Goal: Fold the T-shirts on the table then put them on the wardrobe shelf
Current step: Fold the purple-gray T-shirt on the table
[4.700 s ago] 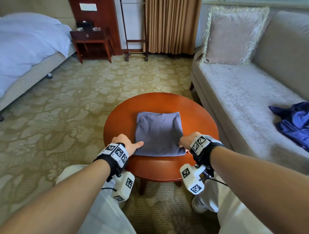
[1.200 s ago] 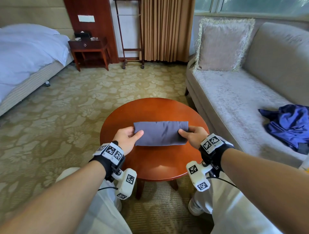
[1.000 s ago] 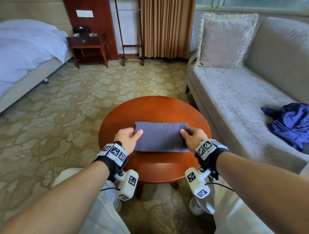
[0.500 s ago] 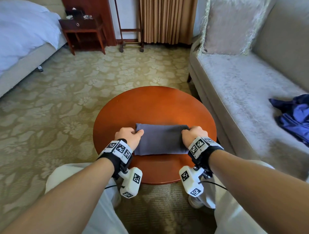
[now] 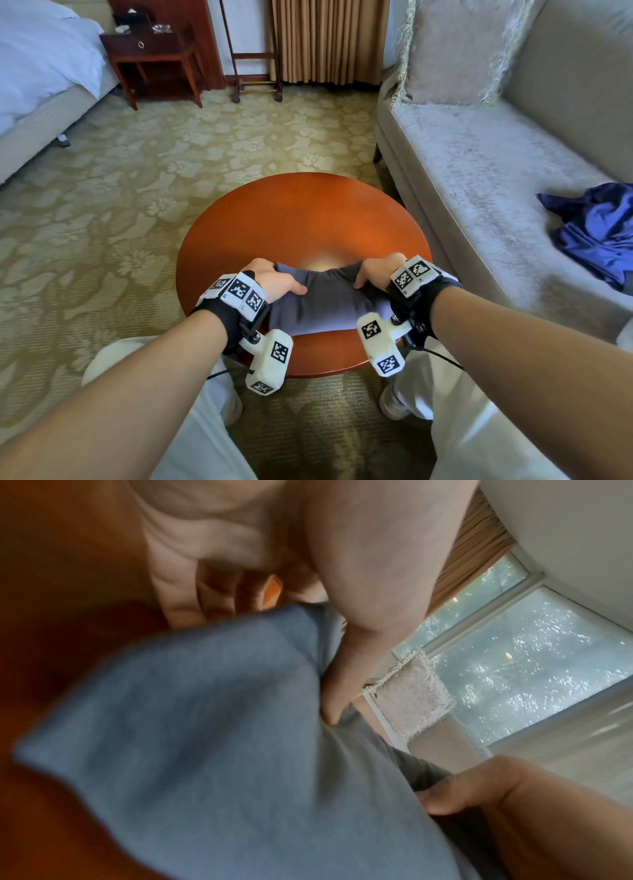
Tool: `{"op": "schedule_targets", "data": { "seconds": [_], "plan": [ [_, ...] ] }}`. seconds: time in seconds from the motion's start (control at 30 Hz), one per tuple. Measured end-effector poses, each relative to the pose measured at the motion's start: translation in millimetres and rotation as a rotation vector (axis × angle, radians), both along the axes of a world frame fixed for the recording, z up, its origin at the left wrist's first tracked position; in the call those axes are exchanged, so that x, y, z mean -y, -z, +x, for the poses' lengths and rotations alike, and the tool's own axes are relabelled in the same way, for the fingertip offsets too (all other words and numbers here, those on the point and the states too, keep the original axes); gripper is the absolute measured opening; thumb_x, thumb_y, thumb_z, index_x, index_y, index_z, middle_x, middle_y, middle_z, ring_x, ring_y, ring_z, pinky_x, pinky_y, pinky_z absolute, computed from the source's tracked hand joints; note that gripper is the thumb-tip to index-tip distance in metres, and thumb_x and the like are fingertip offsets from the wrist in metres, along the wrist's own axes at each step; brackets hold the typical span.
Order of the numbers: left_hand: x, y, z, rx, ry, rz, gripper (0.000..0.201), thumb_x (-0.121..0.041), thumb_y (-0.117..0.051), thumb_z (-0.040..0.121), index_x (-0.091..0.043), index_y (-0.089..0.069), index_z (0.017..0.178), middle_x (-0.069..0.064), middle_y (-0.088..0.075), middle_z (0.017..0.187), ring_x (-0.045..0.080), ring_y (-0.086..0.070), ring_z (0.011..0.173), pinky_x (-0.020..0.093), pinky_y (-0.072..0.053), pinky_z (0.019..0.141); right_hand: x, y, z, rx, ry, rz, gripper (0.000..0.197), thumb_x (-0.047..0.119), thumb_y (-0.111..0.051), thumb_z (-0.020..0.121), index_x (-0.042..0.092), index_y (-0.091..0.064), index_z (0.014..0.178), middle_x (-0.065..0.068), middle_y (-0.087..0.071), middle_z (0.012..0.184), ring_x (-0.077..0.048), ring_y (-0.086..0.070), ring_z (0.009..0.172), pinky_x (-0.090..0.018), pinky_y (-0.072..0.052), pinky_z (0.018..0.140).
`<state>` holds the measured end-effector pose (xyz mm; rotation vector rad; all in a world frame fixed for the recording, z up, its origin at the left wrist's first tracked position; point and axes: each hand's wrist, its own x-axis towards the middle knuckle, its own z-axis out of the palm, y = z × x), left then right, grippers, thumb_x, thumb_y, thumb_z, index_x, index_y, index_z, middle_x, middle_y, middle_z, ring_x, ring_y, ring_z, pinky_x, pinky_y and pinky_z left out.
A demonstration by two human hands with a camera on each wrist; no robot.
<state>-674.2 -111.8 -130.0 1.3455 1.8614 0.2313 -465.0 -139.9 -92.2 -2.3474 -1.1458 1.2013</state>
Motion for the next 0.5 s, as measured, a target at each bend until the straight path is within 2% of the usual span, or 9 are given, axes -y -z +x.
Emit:
{"op": "schedule_targets", "data": {
  "seconds": [0.07,0.13,0.27,0.33,0.4,0.5],
  "plan": [
    [0,0,1,0.007,0.057,-0.01,0.046,-0.037,-0.09,0.058,-0.011,-0.065,0.086,0.006,-0.069,0.095,0.026,-0.066,0.089,0.036,-0.055,0.083,1,1,2,-0.01,-0.004,0.004,0.033,0.024,-0.073,0.047,0.007,-0.068,0.074,-0.016,-0.069,0.074,-0.035,-0.067,0.07,-0.046,-0.057,0.079],
    [3,0,1,0.008,0.109,-0.004,0.039,-0.036,-0.09,0.058,-0.014,-0.063,0.074,0.007,-0.069,0.089,0.027,-0.066,0.088,0.035,-0.053,0.078,3,0,5,-0.008,-0.014,0.016,0.033,0.023,-0.074,0.05,0.006,-0.067,0.077,-0.017,-0.068,0.077,-0.034,-0.066,0.072,-0.043,-0.056,0.078],
    [10,0,-1,0.016,0.187,-0.003,0.037,-0.033,-0.09,0.06,-0.014,-0.061,0.072,0.004,-0.065,0.081,0.023,-0.062,0.079,0.028,-0.045,0.066,11,-5,11,-0.079,0.006,0.021,0.035,0.017,-0.076,0.054,0.004,-0.066,0.085,-0.018,-0.065,0.083,-0.035,-0.064,0.076,-0.037,-0.055,0.073],
    [14,-3,-1,0.039,0.219,-0.007,0.036,-0.029,-0.09,0.062,-0.014,-0.062,0.077,0.002,-0.066,0.085,0.02,-0.06,0.079,0.027,-0.044,0.065,14,-9,12,-0.142,0.012,0.042,0.037,0.011,-0.075,0.055,0.004,-0.067,0.091,-0.017,-0.065,0.088,-0.034,-0.062,0.08,-0.038,-0.054,0.078],
    [18,-6,0,0.054,0.255,-0.011,0.04,-0.027,-0.09,0.062,-0.017,-0.064,0.091,0.001,-0.067,0.098,0.019,-0.062,0.089,0.029,-0.048,0.072,16,-14,13,-0.211,0.016,0.11,0.043,0.001,-0.072,0.056,0.01,-0.068,0.097,-0.013,-0.062,0.095,-0.029,-0.058,0.083,-0.041,-0.054,0.085],
    [24,-13,4,0.113,0.317,-0.037,0.052,-0.023,-0.088,0.067,-0.021,-0.064,0.113,-0.004,-0.065,0.109,0.017,-0.061,0.104,0.026,-0.049,0.082,20,-24,19,-0.332,0.021,0.213,0.045,-0.011,-0.065,0.056,0.018,-0.072,0.089,-0.007,-0.061,0.095,-0.025,-0.057,0.091,-0.035,-0.053,0.081]
  ]
}}
